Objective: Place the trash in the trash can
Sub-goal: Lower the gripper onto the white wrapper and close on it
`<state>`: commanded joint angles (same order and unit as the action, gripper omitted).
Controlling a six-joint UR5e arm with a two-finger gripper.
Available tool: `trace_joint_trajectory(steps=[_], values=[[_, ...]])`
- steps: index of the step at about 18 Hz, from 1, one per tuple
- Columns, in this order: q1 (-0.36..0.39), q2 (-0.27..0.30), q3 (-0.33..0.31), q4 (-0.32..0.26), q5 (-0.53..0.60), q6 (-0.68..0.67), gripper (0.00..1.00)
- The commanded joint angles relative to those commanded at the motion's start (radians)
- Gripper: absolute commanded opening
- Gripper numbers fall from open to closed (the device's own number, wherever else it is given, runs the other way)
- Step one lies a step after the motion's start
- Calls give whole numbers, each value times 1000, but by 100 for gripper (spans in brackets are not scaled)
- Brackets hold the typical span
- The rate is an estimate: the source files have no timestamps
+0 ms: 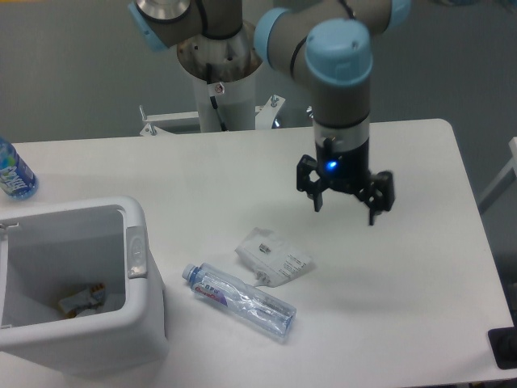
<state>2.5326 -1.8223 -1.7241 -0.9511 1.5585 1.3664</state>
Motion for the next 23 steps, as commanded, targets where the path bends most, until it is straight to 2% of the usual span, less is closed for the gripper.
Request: trace_joint_trajectory(steps=[4,8,12,14,22,23], values=[[-35,-34,-63,6,-2,60,100],[-80,-71,-71,20,-3,60,100],[-112,-83,-113,31,-2,59,100],[-123,-97,-132,64,2,51,100],[-146,-135,-146,86,8,23,100],[-146,-137,-144,90,8,11,86]])
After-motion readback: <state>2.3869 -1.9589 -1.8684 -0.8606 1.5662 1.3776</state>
